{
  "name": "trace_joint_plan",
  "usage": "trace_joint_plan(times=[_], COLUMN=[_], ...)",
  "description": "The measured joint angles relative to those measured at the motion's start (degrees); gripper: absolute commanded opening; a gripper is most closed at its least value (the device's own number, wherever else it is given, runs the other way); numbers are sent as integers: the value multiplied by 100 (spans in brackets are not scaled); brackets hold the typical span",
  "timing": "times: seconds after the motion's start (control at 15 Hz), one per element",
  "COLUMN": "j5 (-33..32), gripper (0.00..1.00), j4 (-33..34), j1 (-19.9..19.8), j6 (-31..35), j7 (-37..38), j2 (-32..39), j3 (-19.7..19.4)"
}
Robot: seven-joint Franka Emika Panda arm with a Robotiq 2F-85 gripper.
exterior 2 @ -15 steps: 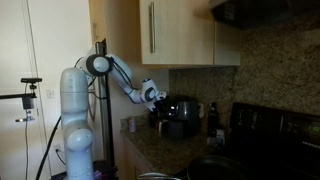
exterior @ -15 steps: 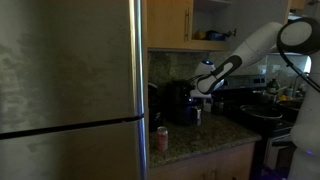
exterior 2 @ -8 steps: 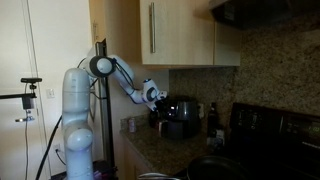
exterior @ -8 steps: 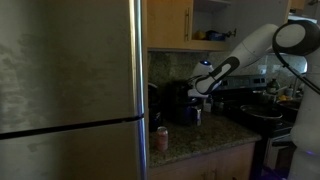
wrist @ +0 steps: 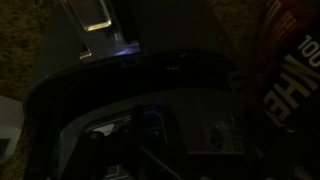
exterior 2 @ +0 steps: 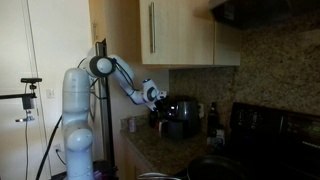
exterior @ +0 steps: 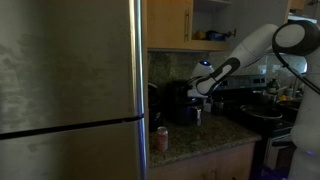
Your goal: Turn off the coffee maker
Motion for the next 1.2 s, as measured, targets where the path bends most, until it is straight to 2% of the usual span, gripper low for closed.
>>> trace_joint_plan(times=[0.13, 0.47, 0.67, 0.87, 1.07, 1.2], j5=[-274, -1627, -2007, -1905, -1172, -1089], gripper=[100, 100, 100, 100, 100, 100], j4=[-1, -4, -3, -2, -32, -33], j1=[1, 15, 14, 13, -1, -1], j6=[44, 201, 273, 288, 289, 290], j7=[266, 1519, 1986, 2051, 1558, 1507], j2=[0, 0, 0, 0, 9, 18], j3=[-30, -203, -271, -273, -189, -167])
